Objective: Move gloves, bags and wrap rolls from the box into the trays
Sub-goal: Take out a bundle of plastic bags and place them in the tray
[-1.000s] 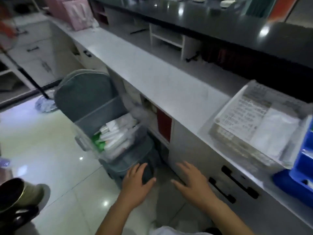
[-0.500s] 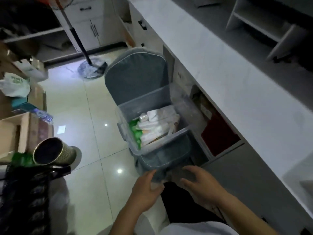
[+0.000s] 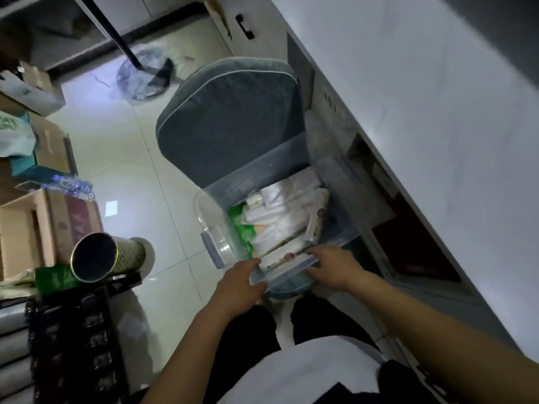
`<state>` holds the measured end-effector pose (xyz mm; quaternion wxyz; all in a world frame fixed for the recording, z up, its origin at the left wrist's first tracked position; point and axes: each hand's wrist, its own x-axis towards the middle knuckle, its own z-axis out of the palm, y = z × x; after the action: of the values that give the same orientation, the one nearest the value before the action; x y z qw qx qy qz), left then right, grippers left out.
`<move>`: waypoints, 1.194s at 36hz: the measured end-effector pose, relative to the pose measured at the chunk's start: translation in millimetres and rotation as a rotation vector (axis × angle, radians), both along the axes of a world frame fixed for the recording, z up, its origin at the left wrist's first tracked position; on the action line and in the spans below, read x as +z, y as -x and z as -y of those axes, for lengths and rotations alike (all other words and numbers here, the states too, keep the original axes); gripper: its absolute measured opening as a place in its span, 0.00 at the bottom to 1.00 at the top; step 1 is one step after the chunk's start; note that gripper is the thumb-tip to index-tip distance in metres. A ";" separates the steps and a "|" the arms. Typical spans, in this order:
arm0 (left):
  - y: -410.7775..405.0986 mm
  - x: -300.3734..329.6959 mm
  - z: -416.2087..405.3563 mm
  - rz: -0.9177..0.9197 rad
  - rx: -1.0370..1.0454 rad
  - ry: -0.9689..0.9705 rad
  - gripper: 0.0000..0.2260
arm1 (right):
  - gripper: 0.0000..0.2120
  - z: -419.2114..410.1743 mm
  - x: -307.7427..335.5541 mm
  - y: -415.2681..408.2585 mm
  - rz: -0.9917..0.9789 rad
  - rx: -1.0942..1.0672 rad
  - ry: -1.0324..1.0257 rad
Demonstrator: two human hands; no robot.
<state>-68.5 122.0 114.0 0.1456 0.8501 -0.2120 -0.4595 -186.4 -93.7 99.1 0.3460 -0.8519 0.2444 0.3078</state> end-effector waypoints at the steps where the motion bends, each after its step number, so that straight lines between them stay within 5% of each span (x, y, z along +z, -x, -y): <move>1: -4.6 -6.1 4.0 -0.026 -0.014 -0.014 0.28 | 0.21 3.6 -4.8 -2.7 -0.011 0.006 -0.001; 17: -120.6 -107.6 74.1 -0.111 -0.318 -0.253 0.31 | 0.30 -15.3 -58.4 8.3 -0.200 -0.151 0.176; 35: -170.5 -218.6 218.8 0.408 -0.882 -0.192 0.37 | 0.29 -61.4 -91.8 3.1 -0.103 -0.396 0.300; 40: -167.0 -250.1 216.9 0.476 -0.799 -0.238 0.40 | 0.29 -64.8 -98.7 6.6 -0.052 -0.409 0.340; 43: -163.6 -259.7 216.6 0.576 -0.697 -0.161 0.32 | 0.28 -67.0 -100.7 7.8 -0.025 -0.423 0.354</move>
<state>95.2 -94.6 -145.6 -0.1488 0.8298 -0.4809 -0.2411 -194.2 -26.6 -1.6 0.2452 -0.8254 0.4712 0.1914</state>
